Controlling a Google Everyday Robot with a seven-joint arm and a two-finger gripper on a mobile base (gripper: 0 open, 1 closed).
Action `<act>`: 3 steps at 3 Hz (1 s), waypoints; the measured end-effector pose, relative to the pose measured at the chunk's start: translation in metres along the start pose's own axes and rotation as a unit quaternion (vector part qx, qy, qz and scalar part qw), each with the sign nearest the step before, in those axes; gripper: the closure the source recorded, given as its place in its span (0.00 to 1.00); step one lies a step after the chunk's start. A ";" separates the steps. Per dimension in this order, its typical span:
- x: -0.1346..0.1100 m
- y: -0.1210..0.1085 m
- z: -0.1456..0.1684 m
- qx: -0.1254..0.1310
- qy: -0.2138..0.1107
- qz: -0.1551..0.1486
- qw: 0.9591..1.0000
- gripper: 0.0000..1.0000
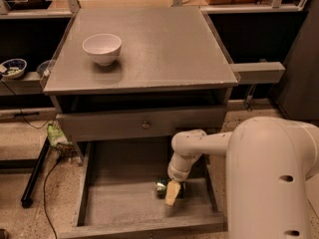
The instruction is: Pick green can from middle drawer and place on counter
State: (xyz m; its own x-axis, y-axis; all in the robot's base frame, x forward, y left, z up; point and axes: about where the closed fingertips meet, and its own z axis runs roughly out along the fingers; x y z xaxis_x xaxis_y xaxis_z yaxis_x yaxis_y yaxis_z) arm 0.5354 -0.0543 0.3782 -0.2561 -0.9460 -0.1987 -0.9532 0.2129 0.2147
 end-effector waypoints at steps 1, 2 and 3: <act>0.011 0.002 0.011 -0.012 0.015 -0.001 1.000 0.00; 0.011 0.002 0.011 -0.012 0.015 -0.001 1.000 0.00; 0.011 0.002 0.011 -0.012 0.015 -0.001 1.000 0.19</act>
Offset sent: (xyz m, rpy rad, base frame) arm -0.0062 -0.0153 -0.0210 -0.0496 0.0454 0.0001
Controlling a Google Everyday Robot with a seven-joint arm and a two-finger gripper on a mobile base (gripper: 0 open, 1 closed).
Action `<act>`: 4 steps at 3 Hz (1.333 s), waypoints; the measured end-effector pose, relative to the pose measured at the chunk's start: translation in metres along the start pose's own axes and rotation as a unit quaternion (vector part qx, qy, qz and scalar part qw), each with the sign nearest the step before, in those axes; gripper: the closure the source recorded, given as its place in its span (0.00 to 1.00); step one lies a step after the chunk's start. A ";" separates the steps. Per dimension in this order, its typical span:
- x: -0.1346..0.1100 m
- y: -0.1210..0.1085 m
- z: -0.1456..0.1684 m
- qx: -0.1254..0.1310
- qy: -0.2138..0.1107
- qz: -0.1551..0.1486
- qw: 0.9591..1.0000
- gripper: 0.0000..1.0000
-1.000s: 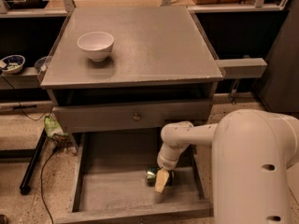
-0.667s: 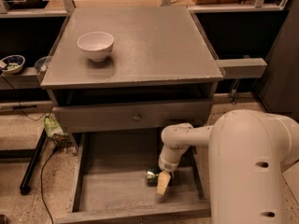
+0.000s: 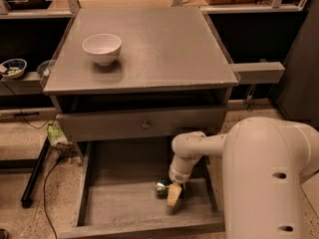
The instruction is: Pick green can from middle drawer and place on counter
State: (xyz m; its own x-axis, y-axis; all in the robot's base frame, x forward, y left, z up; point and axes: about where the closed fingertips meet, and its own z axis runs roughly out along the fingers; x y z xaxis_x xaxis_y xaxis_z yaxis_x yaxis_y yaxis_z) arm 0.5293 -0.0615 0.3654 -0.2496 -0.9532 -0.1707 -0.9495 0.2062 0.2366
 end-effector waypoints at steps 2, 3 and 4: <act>0.000 0.000 0.000 0.000 0.000 0.000 1.000 0.74; 0.000 0.000 0.000 0.000 0.000 0.000 1.000 0.97; 0.000 0.000 0.000 0.000 0.000 0.000 1.000 1.00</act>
Offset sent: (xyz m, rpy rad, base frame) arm 0.0000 0.0000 0.0000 0.0000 0.0000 0.0000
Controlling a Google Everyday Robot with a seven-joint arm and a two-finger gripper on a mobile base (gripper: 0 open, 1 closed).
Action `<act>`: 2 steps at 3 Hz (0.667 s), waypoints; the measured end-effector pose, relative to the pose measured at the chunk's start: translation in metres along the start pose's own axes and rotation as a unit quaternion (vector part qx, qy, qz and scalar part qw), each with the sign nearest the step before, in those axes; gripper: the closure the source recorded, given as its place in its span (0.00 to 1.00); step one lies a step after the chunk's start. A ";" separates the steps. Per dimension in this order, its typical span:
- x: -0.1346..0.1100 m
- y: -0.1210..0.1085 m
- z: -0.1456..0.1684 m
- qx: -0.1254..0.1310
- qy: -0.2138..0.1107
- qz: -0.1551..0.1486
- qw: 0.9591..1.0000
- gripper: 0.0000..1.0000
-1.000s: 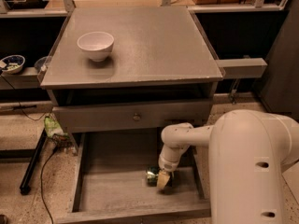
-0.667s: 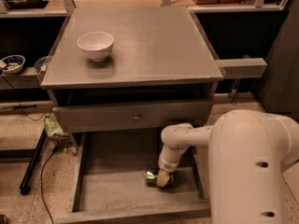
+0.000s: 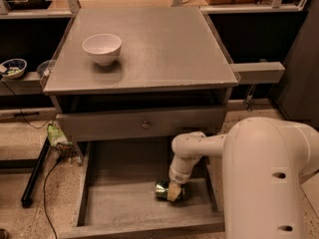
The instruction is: Pick green can from middle drawer and place on counter
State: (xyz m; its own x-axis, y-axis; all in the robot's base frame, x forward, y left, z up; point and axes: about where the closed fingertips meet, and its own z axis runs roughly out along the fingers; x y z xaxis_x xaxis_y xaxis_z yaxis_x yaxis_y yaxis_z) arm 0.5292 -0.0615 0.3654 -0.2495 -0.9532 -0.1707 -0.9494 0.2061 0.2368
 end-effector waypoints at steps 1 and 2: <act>0.000 0.001 0.000 -0.001 0.000 0.000 1.000 1.00; -0.010 0.016 -0.027 0.009 -0.010 -0.017 1.000 1.00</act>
Offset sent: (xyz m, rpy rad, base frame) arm -0.0068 0.0124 0.0613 0.0222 -0.0728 0.0437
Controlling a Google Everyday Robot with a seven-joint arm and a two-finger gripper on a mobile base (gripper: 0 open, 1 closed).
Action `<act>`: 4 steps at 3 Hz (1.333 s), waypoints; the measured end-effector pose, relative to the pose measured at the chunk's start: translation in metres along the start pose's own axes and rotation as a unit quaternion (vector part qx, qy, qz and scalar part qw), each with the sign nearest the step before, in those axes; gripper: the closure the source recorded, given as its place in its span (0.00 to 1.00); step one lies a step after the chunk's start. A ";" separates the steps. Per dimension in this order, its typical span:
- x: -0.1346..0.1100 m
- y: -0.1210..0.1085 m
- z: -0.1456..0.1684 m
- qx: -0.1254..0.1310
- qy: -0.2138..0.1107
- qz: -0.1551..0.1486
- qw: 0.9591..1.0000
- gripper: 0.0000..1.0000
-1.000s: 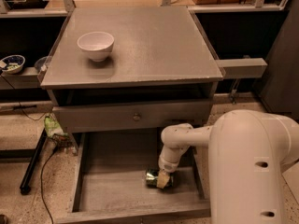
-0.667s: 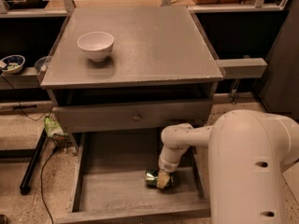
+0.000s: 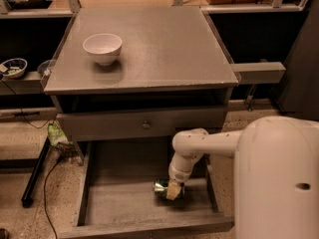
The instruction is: Pick green can from middle drawer and place on counter
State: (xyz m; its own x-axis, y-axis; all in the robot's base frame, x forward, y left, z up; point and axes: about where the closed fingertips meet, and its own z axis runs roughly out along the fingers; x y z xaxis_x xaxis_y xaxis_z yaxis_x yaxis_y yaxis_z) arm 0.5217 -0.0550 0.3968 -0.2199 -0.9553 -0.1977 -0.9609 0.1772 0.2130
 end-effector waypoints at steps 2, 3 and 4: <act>-0.025 0.047 -0.079 0.014 -0.013 -0.046 0.999 1.00; -0.032 0.064 -0.116 0.025 -0.011 -0.059 0.998 1.00; -0.031 0.077 -0.156 0.051 -0.010 -0.067 0.996 1.00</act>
Offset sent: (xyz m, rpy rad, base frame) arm -0.0338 0.0219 0.1359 0.0284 -0.0845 0.1172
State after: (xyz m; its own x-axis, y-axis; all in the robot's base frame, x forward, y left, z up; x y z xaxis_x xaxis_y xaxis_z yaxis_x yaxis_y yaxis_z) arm 0.4806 -0.0488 0.5683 -0.0914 -0.9673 -0.2368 -0.9936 0.0730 0.0857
